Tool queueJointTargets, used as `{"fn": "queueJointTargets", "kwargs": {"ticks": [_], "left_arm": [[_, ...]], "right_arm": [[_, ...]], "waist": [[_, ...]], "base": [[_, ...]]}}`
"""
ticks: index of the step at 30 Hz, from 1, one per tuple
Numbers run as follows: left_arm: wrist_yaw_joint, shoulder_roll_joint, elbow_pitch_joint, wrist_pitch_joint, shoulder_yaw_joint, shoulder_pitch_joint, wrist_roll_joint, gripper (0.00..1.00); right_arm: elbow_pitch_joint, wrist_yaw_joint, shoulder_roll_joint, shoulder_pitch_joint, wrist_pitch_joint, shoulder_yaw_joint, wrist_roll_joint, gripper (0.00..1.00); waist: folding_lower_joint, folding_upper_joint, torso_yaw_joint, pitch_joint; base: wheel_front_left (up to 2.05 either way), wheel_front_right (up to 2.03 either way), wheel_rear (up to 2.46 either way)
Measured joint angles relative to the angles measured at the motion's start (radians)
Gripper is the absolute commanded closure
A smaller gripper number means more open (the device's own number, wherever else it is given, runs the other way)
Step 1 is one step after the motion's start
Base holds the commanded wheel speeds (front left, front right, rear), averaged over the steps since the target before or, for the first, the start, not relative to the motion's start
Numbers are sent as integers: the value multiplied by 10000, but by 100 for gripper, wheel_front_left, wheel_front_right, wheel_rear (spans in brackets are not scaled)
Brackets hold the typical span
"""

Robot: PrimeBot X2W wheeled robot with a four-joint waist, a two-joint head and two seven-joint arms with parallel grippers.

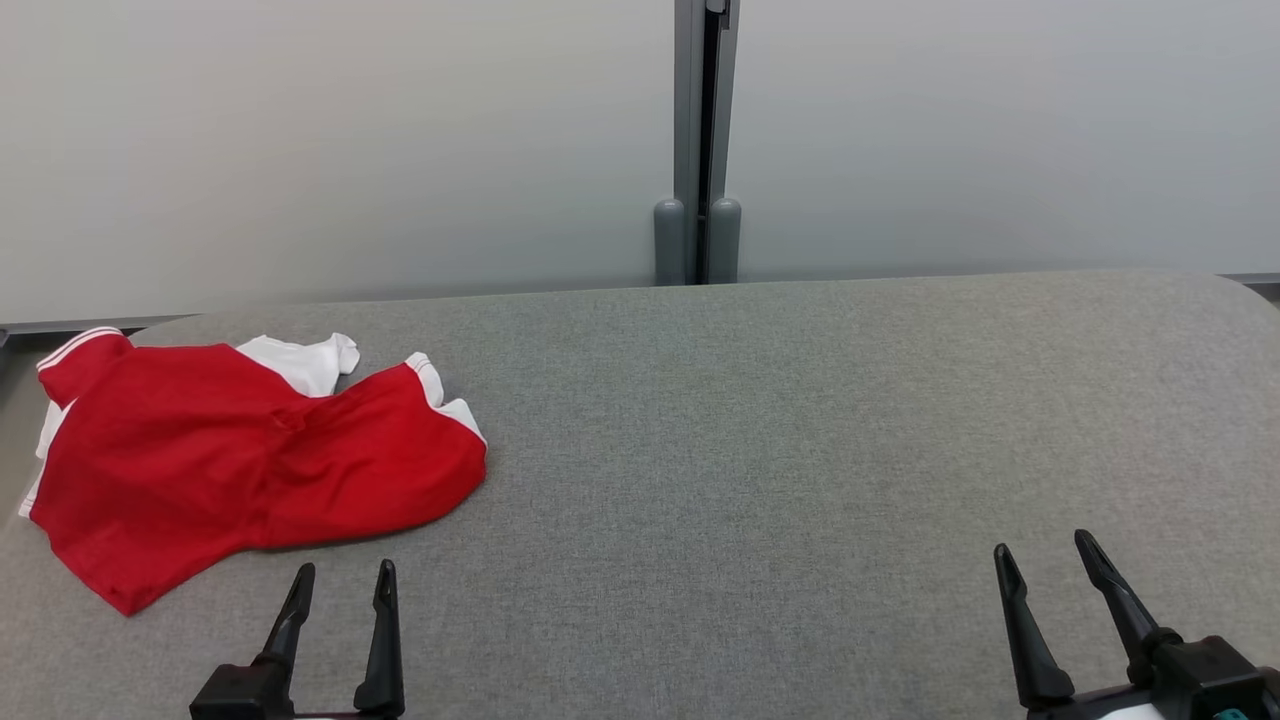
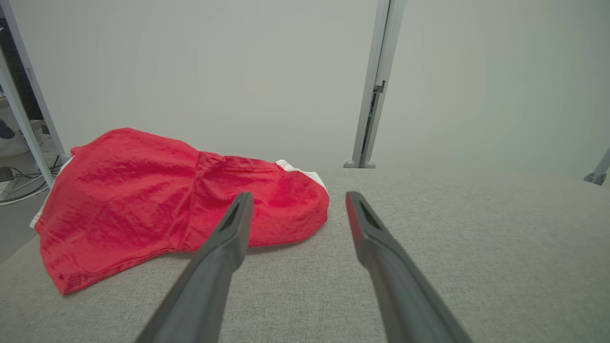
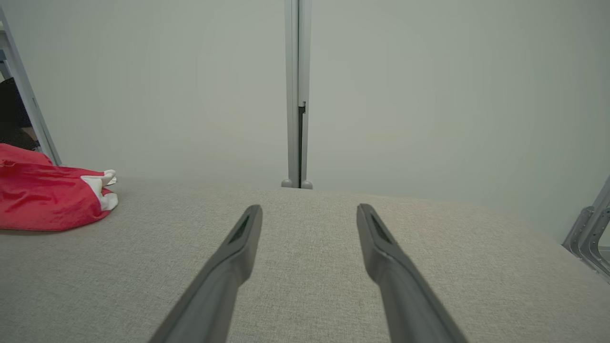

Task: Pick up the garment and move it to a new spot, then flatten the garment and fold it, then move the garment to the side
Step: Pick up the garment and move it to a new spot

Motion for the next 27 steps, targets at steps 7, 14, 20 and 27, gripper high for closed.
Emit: {"fn": "queueJointTargets", "kwargs": {"ticks": [7,14,20,27], "left_arm": [[-48,4,86,-2,13,1,-25,0],[-40,-2,130,-17,171,159,-54,0],[-92,8,90,-17,596,591,12,0],[-272,12,-17,-19,612,617,61,0]], "right_arm": [[-65,0,2,23,0,109,25,0],[-67,0,-2,228,0,364,199,0],[0,2,4,233,0,692,284,0],[8,2,8,223,0,800,268,0]], "waist": [[0,0,341,-51],[0,0,1633,-175],[0,0,2704,-333],[0,0,3101,-323]], "base": [[0,0,0],[0,0,0],[0,0,0],[0,0,0]]}}
